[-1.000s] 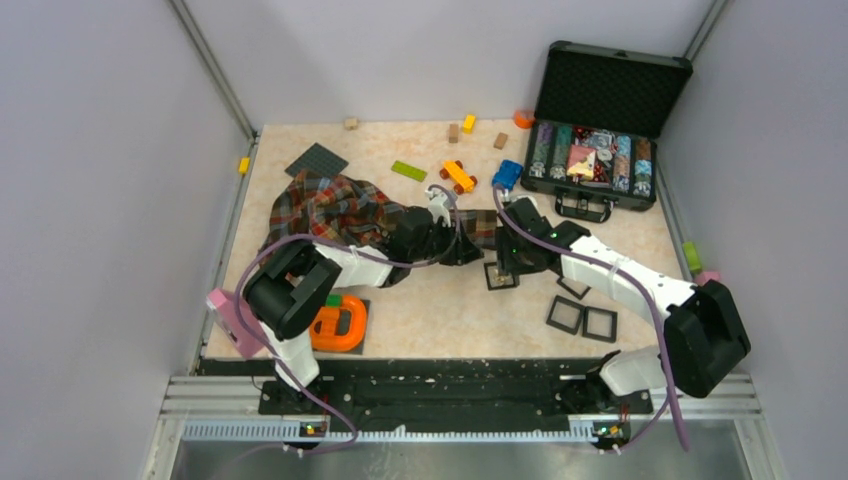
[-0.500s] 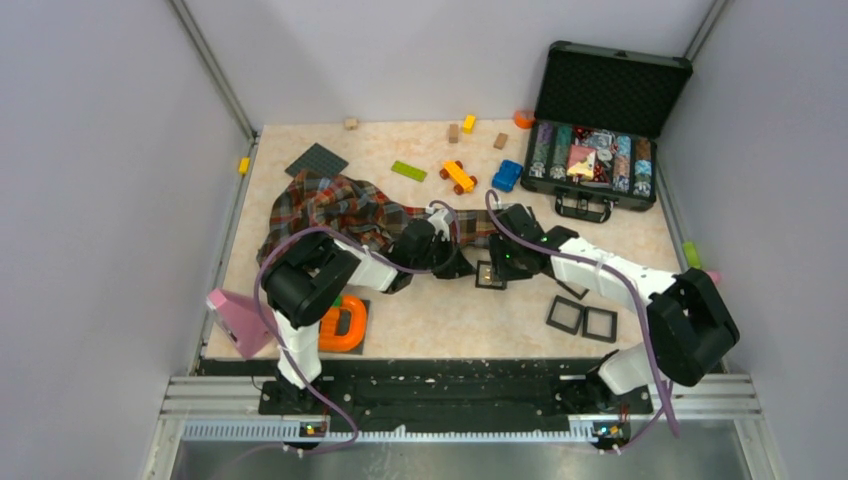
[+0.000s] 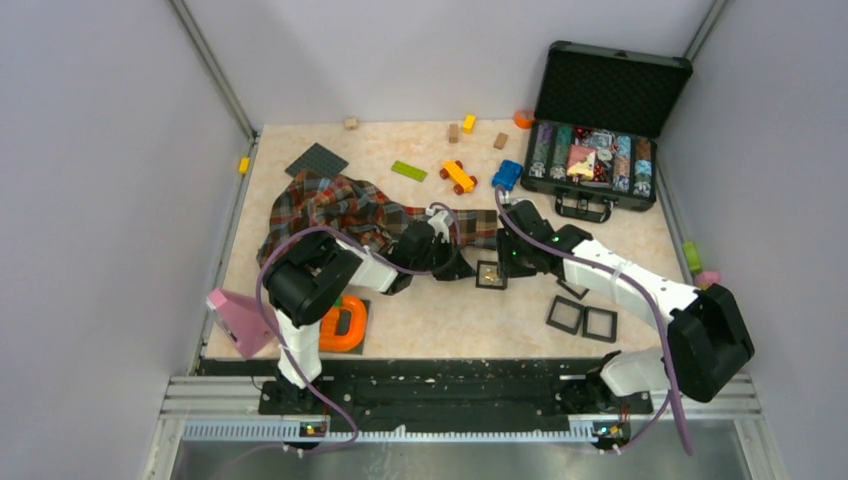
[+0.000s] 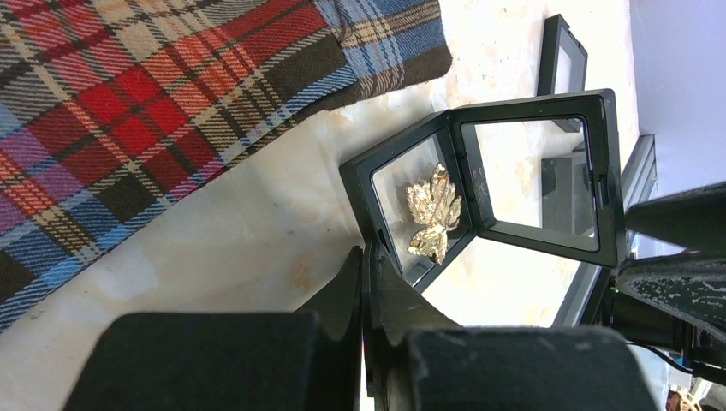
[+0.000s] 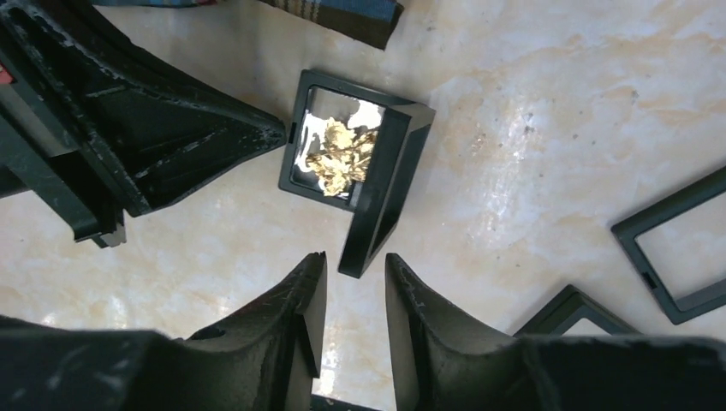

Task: Remove the brooch from the garment

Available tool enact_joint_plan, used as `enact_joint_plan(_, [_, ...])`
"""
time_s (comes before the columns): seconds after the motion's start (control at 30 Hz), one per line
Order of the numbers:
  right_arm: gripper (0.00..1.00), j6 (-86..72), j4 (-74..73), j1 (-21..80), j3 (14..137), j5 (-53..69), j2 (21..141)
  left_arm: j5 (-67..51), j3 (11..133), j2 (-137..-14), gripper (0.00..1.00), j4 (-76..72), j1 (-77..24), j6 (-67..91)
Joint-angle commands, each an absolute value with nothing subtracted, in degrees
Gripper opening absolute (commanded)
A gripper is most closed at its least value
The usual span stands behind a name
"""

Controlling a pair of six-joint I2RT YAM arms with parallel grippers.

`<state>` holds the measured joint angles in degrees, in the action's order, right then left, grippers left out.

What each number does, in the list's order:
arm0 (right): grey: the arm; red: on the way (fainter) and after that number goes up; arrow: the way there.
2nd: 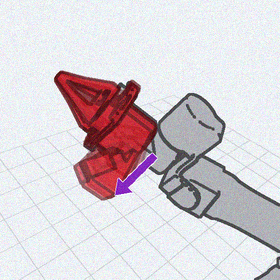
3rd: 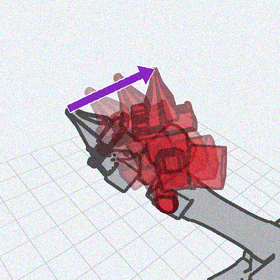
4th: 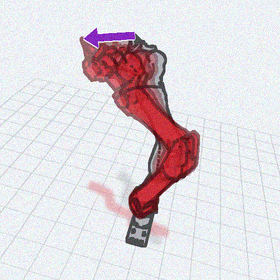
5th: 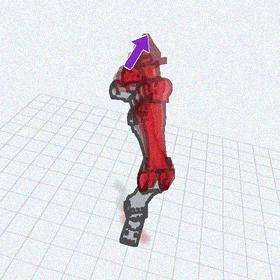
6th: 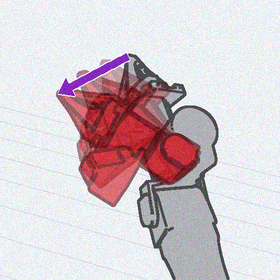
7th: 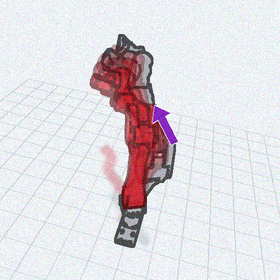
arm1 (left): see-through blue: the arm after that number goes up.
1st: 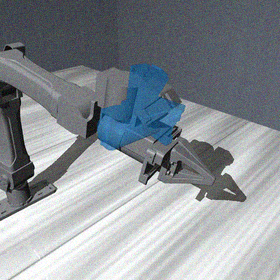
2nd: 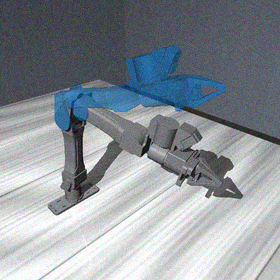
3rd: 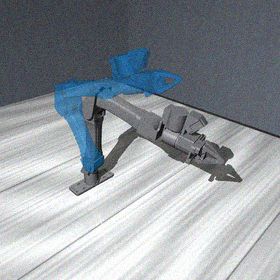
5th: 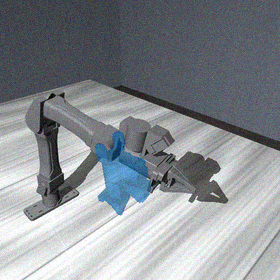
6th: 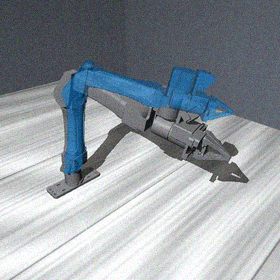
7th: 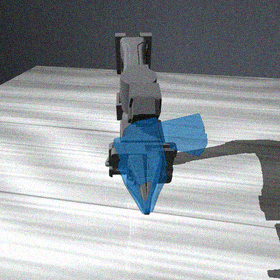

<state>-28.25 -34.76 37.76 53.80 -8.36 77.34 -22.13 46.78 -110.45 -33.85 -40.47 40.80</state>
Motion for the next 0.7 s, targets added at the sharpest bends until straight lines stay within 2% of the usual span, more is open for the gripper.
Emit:
enact_joint_plan(0.0, [0.3,-29.07,-31.91,38.45,55.74,-4.38,76.91,-23.05,46.3,-111.61,0.0,-36.44,-40.66,41.0])
enact_joint_plan(0.13, [0.23,-29.69,-28.97,38.8,56.35,-1.48,80.41,-23.27,46.47,-112.44,0.0,-37.14,-41.04,41.43])
enact_joint_plan(0.5, [0.25,-30.07,-24.95,39.32,58.35,1.22,85.62,-22.96,46.46,-113.34,0.0,-38.3,-42.1,41.8])
enact_joint_plan(0.57, [0.28,-29.86,-25.45,39.36,58.62,0.49,83.84,-21.47,45.23,-111.08,0.0,-37.69,-41.83,41.0])
enact_joint_plan(0.67, [0.39,-29.25,-25.28,39.29,57.77,-4.37,78.1,-19.11,42.71,-105.11,0.0,-34.72,-40.26,39.36])
